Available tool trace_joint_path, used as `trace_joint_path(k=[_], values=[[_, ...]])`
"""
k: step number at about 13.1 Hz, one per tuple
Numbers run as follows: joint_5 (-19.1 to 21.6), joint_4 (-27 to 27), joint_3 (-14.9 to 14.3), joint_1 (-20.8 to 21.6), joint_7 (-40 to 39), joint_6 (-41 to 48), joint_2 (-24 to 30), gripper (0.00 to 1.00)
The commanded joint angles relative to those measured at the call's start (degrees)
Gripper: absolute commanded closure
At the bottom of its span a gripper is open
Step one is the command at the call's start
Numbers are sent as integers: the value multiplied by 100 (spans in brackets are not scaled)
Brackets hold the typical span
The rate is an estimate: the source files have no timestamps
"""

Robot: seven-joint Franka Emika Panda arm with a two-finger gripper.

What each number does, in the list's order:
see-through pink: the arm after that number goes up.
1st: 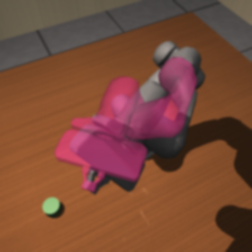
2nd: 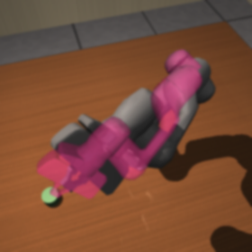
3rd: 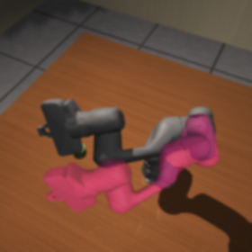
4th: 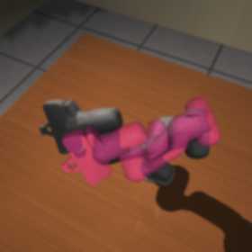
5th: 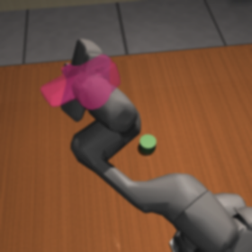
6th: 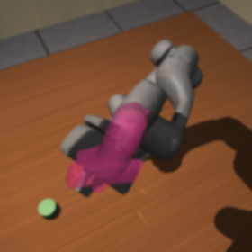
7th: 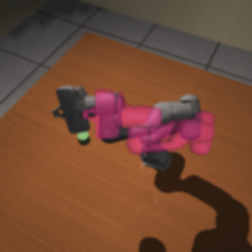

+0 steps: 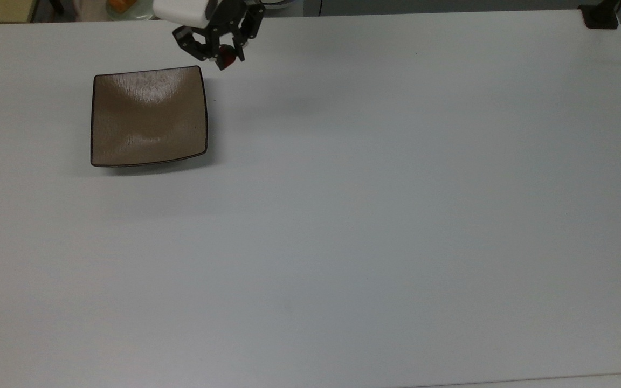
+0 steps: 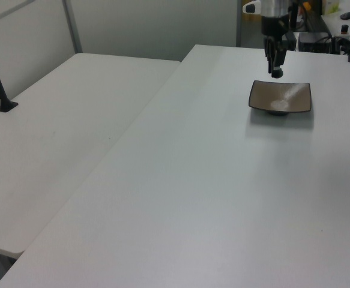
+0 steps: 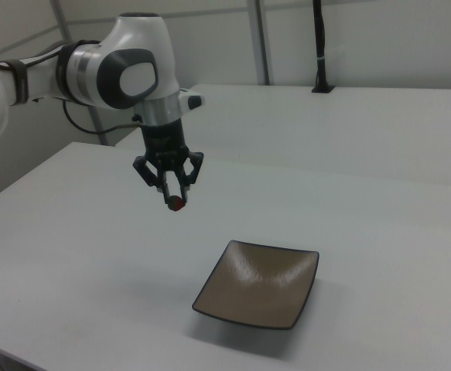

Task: Strawberries on a ceramic plate
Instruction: 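Lower the strawberry into the plate and open the gripper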

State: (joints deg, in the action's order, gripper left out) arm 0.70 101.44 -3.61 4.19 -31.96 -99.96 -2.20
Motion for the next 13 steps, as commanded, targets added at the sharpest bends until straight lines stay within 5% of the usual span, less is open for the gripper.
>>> trace_joint_path(k=[1,8,13], values=[[-210,-116,0,-286,-196,65,-105,90],[-298,-28,9,-1078,-539,-611,-499,90],[-378,199,9,-1228,-539,-1278,-817,90]])
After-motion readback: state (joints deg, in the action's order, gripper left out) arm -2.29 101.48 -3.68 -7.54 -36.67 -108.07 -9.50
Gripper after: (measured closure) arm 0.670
